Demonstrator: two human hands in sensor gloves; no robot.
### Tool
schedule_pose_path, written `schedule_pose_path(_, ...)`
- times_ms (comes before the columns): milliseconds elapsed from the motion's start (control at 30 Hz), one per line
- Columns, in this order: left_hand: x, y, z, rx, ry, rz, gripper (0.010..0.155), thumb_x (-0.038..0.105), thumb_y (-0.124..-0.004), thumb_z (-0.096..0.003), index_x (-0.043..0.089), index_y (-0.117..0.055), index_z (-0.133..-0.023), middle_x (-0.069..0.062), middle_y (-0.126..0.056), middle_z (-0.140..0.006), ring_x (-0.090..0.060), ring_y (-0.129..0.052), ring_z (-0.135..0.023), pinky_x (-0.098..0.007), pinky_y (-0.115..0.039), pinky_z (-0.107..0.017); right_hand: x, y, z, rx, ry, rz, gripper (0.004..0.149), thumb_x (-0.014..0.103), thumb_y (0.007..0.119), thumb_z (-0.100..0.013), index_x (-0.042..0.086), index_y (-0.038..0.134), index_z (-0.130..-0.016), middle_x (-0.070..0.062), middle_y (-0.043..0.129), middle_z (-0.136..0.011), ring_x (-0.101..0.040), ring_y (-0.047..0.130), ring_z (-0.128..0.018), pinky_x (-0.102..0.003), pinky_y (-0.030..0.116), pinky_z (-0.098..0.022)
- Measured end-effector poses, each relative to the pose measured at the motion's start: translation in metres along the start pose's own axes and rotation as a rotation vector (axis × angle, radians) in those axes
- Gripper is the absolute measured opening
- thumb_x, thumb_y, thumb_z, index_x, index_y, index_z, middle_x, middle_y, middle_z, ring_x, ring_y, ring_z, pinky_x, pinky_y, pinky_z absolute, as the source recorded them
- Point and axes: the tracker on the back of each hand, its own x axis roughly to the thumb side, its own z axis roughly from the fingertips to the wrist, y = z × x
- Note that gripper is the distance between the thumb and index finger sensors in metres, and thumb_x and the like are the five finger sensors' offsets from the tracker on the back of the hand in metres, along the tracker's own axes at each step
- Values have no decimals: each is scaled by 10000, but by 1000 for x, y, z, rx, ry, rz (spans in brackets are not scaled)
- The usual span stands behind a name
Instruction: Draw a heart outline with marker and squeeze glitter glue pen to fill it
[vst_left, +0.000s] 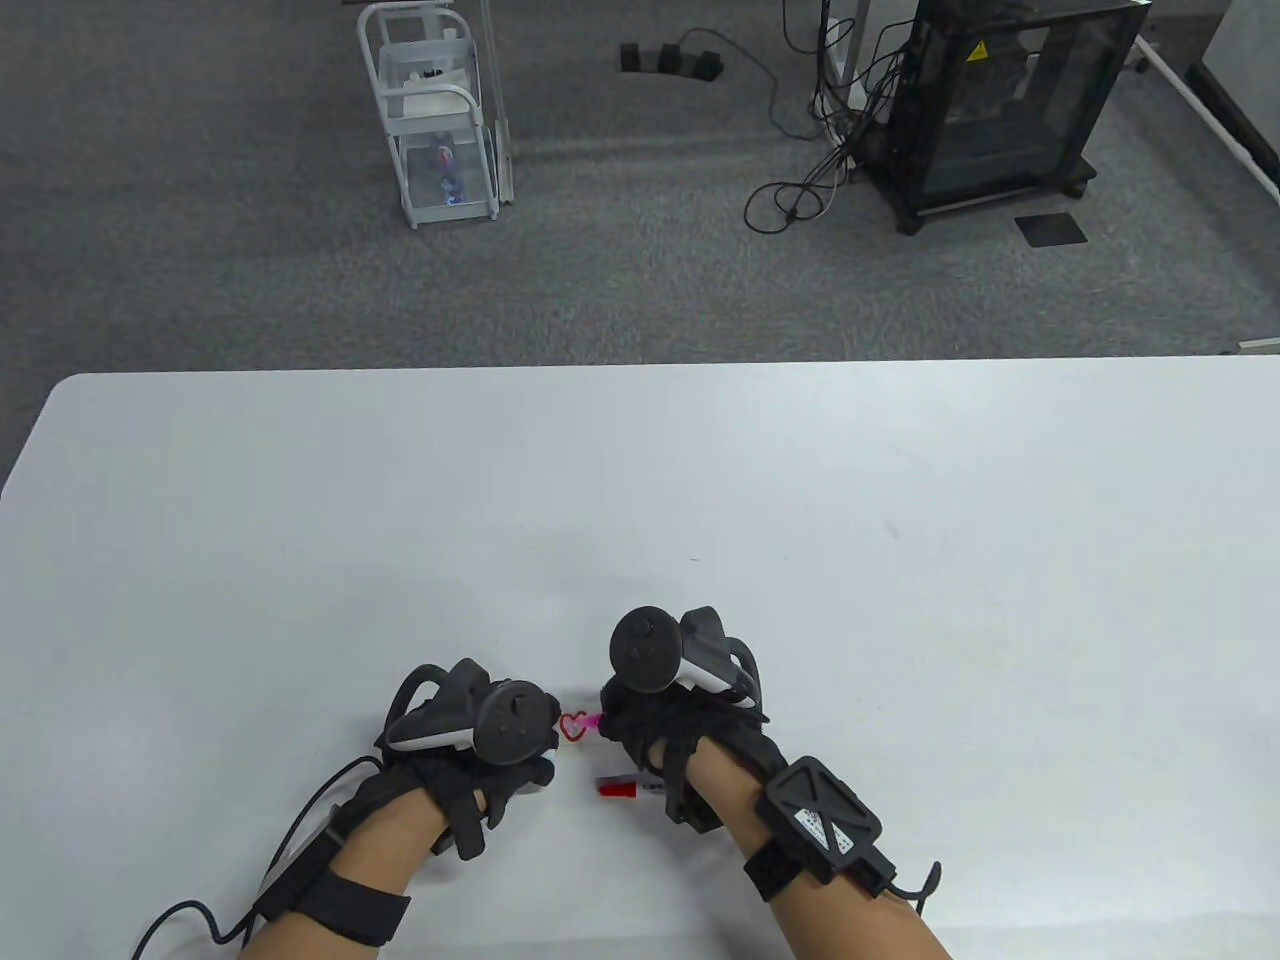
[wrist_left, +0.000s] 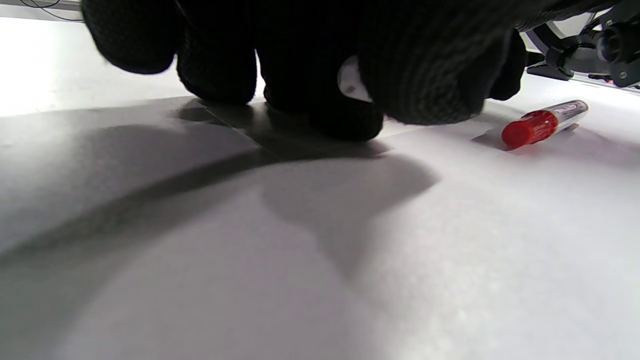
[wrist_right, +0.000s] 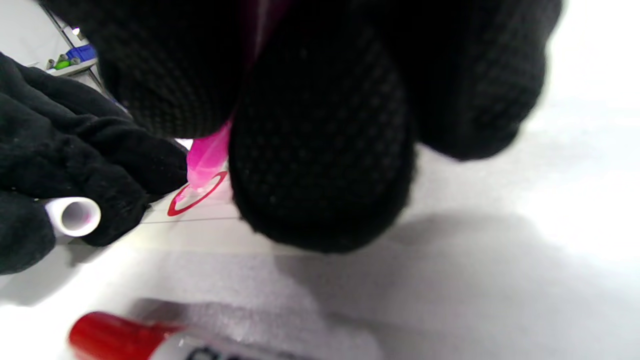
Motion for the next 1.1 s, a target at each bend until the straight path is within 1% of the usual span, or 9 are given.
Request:
schedule_pose_path(267, 0, 0, 0, 0, 0, 1, 455, 463, -852, -450, 184, -890, -807, -26, -793, -1037, -358, -767, -949, -542, -688, -620, 1, -1, -1, 9, -4, 21, 493, 335, 881, -407, 46, 889, -806, -104, 1069, -559, -97, 1112, -231, -322, 962, -255)
schedule_pose_path(700, 0, 0, 0, 0, 1, -1, 455, 463, -853, -449, 185, -889, -807, -24, -793, -1037, -355, -768, -950, -542, -688, -620, 4, -1, -1, -32, -11, 43, 477, 318, 886, -394, 42, 909, -783, -108, 1080, -509, -70, 1100, -167, -298, 973, -209)
schedule_pose_path(967, 0, 0, 0, 1, 1, -1, 454, 464, -853, -449, 186, -890, -806, -25, -791, -1038, -357, -768, -949, -541, -689, -619, 5, 0, -1, -24, -6, 43, 476, 316, 880, -394, 43, 906, -784, -106, 1078, -503, -65, 1095, -157, -292, 972, -201)
schedule_pose_path(1000, 0, 0, 0, 0, 1, 0, 454, 464, -852, -449, 186, -890, -806, -24, -792, -1038, -356, -767, -949, -541, -689, -619, 5, 0, -1, -40, -9, 44, 475, 316, 882, -394, 43, 910, -781, -108, 1080, -500, -65, 1095, -152, -292, 972, -199)
schedule_pose_path(1067, 0, 0, 0, 1, 1, 0, 454, 463, -853, -450, 185, -890, -806, -25, -793, -1037, -357, -768, -949, -541, -689, -619, 5, -1, -1, -23, -5, 45, 474, 318, 878, -397, 47, 906, -784, -105, 1078, -502, -62, 1094, -159, -291, 972, -202)
schedule_pose_path(1100, 0, 0, 0, 0, 1, 0, 452, 463, -852, -450, 185, -892, -805, -25, -793, -1037, -357, -768, -948, -541, -688, -619, 5, -1, -1, -38, -8, 43, 473, 314, 881, -393, 44, 912, -780, -109, 1079, -499, -66, 1094, -151, -294, 972, -196)
